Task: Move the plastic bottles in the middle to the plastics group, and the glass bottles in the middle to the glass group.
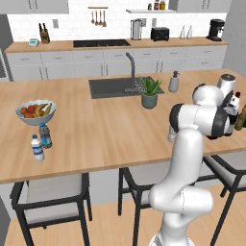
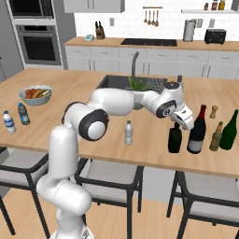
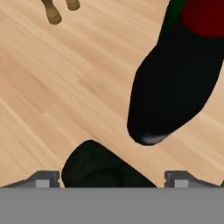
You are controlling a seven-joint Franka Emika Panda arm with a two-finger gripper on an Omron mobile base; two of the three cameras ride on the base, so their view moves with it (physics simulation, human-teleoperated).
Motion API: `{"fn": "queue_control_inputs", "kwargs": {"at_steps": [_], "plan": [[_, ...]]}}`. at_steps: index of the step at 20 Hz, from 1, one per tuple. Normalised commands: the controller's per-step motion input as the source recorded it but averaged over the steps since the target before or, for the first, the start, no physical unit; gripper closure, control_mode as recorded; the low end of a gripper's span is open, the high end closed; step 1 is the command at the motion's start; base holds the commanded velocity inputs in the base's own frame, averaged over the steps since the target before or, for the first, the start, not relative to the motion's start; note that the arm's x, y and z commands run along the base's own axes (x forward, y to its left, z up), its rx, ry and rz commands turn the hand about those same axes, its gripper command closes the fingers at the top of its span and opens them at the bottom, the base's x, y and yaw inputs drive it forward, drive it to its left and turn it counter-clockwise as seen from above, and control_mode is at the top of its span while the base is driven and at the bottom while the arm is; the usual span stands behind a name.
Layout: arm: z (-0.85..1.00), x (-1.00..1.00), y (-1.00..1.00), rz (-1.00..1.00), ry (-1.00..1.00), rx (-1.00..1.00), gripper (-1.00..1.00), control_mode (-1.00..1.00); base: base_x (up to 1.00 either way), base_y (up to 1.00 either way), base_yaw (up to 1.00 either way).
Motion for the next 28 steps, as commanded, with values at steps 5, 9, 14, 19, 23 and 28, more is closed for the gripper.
{"fn": "queue_control_inputs", "kwargs": {"at_steps": [5, 9, 14, 19, 23, 28], "plan": [[0.43, -0.28, 0.14, 0.00, 0.00, 0.00, -1.00, -1.00, 0.00, 0.00, 0.00], [0.17, -0.55, 0.58, 0.00, 0.00, -0.01, -1.00, -1.00, 0.00, 0.00, 0.00], [0.00, -0.51, 1.00, 0.12, 0.00, -0.05, -1.00, -1.00, 0.00, 0.00, 0.00], [0.00, -0.37, 1.00, 0.39, 0.01, -0.03, -1.00, -1.00, 0.00, 0.00, 0.00], [0.08, -0.46, 1.00, 0.54, 0.04, -0.01, -1.00, -1.00, 0.00, 0.00, 0.00], [0.12, -0.47, 1.00, 0.57, 0.04, 0.00, -1.00, -1.00, 0.00, 0.00, 0.00]]}}
